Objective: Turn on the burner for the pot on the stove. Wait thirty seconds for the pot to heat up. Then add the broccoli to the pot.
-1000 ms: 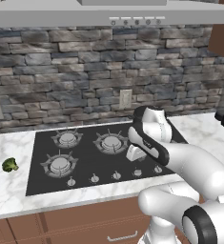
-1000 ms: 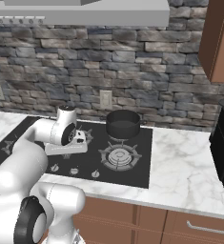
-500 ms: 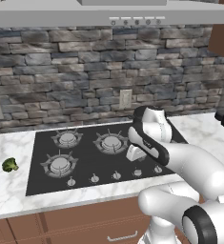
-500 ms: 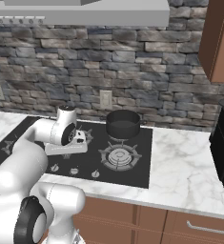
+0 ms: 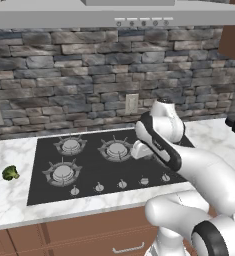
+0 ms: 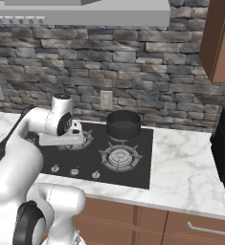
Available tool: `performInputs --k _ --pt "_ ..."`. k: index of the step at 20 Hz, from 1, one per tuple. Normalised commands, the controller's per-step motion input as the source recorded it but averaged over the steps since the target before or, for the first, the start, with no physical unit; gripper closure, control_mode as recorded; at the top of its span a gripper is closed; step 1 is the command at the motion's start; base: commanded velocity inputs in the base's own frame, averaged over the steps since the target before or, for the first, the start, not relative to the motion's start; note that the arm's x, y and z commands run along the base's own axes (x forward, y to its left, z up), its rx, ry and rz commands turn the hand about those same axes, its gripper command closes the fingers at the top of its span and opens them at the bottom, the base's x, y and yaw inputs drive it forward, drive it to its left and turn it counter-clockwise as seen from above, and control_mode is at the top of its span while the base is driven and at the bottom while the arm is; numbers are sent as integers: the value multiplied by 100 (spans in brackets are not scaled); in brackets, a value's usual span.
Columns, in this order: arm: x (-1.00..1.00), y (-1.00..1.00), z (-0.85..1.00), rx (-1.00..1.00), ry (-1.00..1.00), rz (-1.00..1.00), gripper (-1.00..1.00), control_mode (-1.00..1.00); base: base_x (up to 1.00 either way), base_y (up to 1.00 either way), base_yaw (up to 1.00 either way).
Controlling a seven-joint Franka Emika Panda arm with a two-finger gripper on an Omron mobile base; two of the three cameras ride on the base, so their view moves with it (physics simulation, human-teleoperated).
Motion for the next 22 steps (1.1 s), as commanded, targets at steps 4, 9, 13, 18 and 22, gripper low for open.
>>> performInputs --k 4,9,13,18,22 --pt "-6 92 14 0 -12 -7 -100 -100 0 0 0" --pt "-9 92 4 1 -11 -2 -100 -100 0 0 0" --pt "0 95 19 0 -1 0 -100 -100 0 0 0" --pt "0 87 8 -2 -2 0 -100 -100 0 0 0" --pt "0 82 2 -1 -7 0 -100 -100 0 0 0"
